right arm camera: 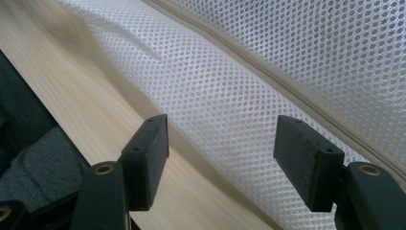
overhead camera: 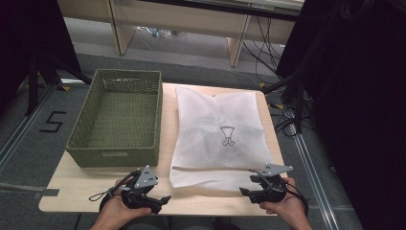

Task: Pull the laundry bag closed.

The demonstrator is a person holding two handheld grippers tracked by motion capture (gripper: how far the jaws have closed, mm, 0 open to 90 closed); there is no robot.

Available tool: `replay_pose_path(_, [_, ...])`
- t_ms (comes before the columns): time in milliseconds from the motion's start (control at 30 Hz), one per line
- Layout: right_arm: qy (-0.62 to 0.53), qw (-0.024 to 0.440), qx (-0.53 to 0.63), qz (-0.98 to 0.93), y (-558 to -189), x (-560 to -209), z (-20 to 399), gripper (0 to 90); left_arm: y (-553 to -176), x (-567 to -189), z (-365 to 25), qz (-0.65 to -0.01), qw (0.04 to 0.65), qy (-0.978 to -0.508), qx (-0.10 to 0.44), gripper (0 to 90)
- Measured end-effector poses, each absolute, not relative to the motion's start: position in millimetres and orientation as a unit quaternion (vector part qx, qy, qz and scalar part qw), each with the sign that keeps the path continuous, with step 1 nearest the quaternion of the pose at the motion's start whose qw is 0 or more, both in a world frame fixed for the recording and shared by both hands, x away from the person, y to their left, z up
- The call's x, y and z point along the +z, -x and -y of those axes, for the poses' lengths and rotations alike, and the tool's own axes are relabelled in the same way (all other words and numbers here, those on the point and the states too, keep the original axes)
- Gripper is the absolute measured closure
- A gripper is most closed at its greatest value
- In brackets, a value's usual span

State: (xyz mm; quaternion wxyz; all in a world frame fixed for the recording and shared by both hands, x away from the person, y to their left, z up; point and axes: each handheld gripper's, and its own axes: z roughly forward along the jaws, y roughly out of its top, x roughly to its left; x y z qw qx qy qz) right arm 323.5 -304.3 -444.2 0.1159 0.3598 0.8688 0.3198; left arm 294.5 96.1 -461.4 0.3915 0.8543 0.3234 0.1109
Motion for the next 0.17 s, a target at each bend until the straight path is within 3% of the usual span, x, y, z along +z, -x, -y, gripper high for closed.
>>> replay_pose_path(167, [-0.361,0.114,0.320,-0.869,-323.3,-444.1,304.0,38.2,-294.9,-461.6,-96.0,-0.323,0.392,-0.854,0.111,24.0])
